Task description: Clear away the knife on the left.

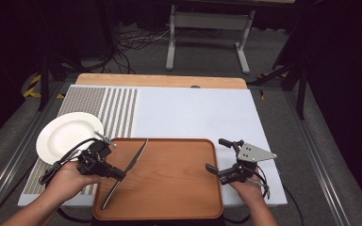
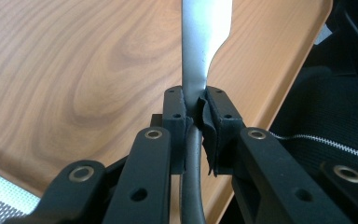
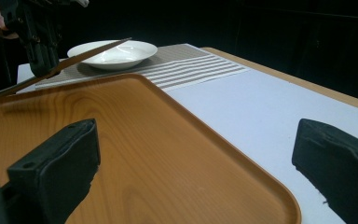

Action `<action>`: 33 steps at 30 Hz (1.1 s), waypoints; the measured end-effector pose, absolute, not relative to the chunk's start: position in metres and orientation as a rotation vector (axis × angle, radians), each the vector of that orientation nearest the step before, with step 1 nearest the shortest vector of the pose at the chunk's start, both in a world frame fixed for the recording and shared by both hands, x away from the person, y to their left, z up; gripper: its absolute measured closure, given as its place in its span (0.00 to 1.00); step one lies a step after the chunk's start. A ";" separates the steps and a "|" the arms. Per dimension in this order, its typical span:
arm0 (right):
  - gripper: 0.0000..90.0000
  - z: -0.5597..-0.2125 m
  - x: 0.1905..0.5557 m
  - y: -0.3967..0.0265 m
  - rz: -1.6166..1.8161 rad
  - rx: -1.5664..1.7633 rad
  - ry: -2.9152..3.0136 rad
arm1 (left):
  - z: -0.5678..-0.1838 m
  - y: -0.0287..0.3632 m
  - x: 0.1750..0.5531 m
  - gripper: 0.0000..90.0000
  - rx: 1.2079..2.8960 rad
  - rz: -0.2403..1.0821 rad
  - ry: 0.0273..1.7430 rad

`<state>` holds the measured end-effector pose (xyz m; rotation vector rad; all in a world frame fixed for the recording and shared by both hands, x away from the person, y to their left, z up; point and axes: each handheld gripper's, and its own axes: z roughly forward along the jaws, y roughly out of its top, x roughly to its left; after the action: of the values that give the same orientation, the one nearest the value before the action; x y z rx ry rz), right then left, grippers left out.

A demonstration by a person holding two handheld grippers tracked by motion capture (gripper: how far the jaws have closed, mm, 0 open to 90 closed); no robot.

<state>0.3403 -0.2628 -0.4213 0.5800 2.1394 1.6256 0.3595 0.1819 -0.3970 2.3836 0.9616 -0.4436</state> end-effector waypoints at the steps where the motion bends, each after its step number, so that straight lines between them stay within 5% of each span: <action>1: 0.02 -0.421 0.340 -0.263 1.626 0.580 2.139 | -0.397 0.182 0.359 0.90 2.384 -0.444 0.962; 33: 0.02 -0.422 0.341 -0.263 1.628 0.581 2.140 | -0.424 0.175 0.363 0.90 2.445 -0.392 1.056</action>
<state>0.3409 -0.2629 -0.4217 0.5808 2.1405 1.6284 0.3631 0.1745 -0.4236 2.4446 1.0562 -0.3916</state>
